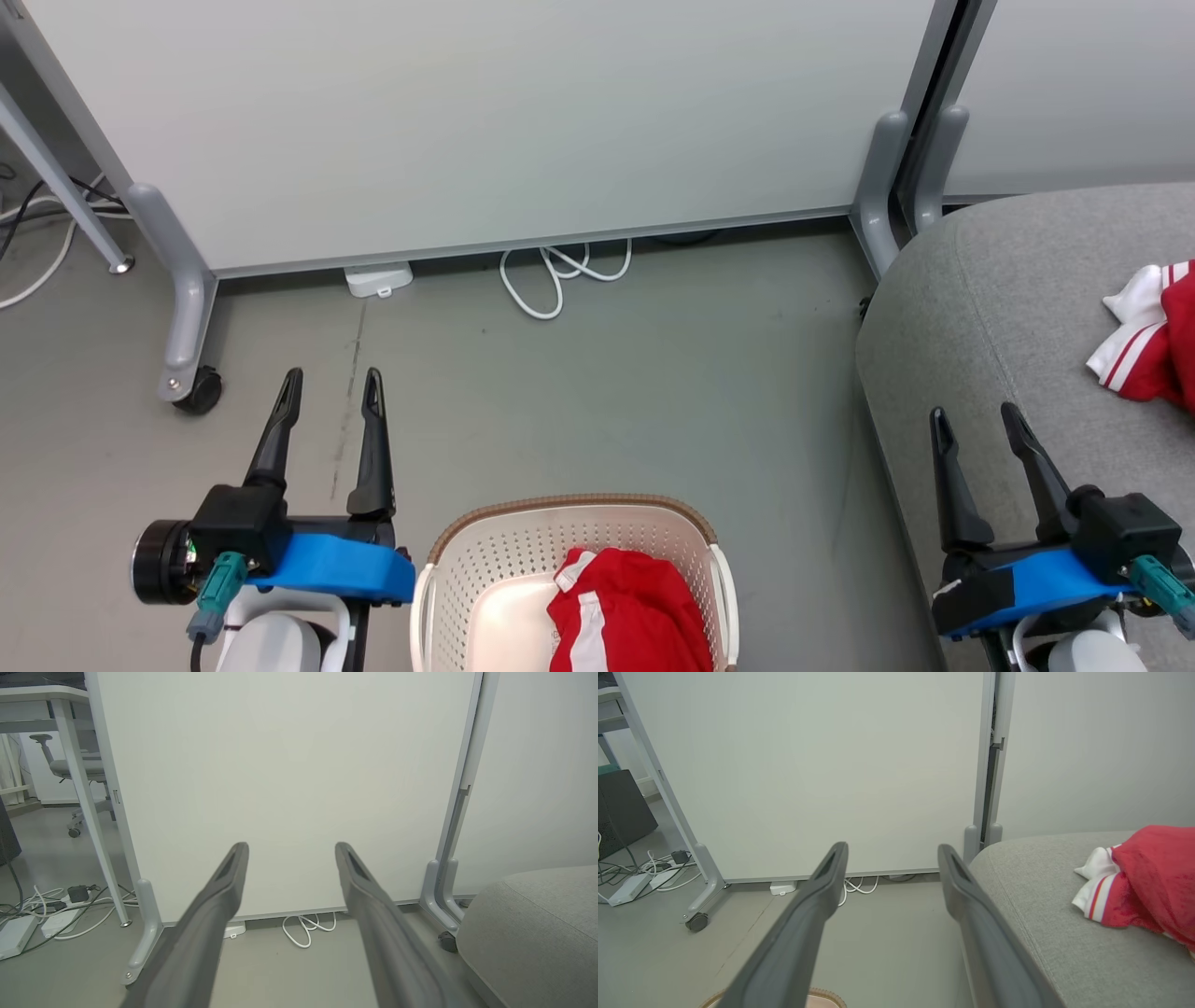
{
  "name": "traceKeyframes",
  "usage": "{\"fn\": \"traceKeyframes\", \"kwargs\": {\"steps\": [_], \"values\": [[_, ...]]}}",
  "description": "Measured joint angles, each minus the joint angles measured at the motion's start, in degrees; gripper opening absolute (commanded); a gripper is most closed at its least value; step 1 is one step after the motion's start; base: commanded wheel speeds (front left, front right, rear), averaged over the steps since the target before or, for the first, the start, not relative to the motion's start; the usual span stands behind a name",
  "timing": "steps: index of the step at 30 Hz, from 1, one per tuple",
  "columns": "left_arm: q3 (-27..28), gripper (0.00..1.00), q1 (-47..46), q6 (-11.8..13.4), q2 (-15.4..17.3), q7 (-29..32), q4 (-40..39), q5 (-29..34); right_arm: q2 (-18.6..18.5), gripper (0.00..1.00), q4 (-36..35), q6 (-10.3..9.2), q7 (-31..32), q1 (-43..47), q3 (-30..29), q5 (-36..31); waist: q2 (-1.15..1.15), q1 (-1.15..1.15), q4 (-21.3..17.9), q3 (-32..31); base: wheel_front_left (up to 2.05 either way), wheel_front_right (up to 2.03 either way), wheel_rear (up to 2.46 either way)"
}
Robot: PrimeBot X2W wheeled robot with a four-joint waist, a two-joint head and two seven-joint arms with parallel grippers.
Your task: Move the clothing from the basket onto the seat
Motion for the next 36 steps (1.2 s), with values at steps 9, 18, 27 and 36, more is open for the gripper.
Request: {"fn": "traceKeyframes", "kwargs": {"steps": [9,18,27,36], "values": [[2.0,1.00,2.9,-0.8,-0.7,0.0,-0.2,0.9,0.8,1.00,0.2,0.00,0.0,2.3,-0.9,0.2,0.00,0.00,-0.2,-2.0,0.00,0.00,0.00],[2.4,1.00,4.2,-1.5,-0.9,0.0,0.6,1.4,1.1,1.00,1.2,0.00,0.0,3.5,-0.9,0.1,0.00,0.00,-0.2,-2.9,0.00,0.00,0.00],[2.5,1.00,4.6,-1.7,-1.0,0.0,1.2,1.9,1.2,1.00,1.7,0.00,0.0,3.8,-0.9,0.0,0.00,0.00,-0.1,-3.2,0.00,0.00,0.00],[0.4,1.00,2.4,-2.5,-1.0,0.0,3.7,2.1,1.3,1.00,1.8,0.00,0.0,3.3,-0.4,0.0,0.00,0.00,-0.3,-2.3,0.00,0.00,0.00]]}}
